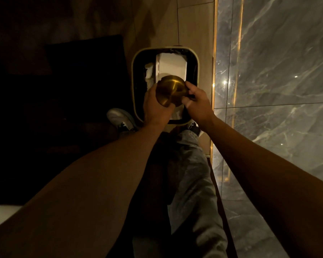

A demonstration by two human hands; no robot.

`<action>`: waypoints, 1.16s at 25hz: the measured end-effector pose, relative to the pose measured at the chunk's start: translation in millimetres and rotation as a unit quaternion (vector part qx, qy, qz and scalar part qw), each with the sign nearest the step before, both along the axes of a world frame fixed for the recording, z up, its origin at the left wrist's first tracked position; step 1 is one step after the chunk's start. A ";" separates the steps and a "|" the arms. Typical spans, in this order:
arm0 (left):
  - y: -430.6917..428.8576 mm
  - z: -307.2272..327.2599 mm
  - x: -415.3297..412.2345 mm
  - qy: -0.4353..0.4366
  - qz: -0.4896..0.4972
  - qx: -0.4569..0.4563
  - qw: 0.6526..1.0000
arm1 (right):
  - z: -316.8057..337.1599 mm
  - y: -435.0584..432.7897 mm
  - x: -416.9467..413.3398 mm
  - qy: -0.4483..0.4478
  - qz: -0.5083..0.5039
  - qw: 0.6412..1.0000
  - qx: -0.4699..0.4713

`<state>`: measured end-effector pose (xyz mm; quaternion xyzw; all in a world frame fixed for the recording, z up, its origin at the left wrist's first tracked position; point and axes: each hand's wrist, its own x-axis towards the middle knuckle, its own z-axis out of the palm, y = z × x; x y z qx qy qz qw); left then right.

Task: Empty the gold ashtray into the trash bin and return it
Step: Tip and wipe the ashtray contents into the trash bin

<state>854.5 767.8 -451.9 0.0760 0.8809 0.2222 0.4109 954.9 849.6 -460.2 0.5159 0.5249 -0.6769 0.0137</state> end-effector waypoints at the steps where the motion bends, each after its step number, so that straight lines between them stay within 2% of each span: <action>1: -0.8 -0.1 -1.1 0.015 -0.044 -0.010 0.999 | 3.2 2.2 -1.7 0.011 -0.004 1.000 -0.003; 5: -5.1 2.2 -14.0 0.055 -0.203 -0.027 0.977 | 11.1 7.4 -7.1 0.014 -0.031 0.998 -0.052; 7: -6.4 3.3 -19.6 0.061 -0.261 -0.046 0.962 | 7.2 10.9 -7.9 0.010 -0.014 0.998 -0.067; 15: 1.5 -6.5 -23.9 0.093 -0.325 -0.082 0.938 | -2.6 20.0 -10.9 0.003 0.034 0.998 -0.062; 25: 5.7 -7.8 -32.3 0.054 -0.370 -0.052 0.926 | -15.4 12.7 2.2 -0.003 0.160 0.982 0.100; 27: 6.3 -7.2 -32.0 0.039 -0.352 -0.041 0.934 | -12.8 10.7 4.6 -0.030 0.204 0.969 0.137; 29: 8.4 -6.0 -31.2 0.032 -0.333 -0.037 0.942 | -7.0 10.7 5.8 -0.036 0.248 0.941 0.229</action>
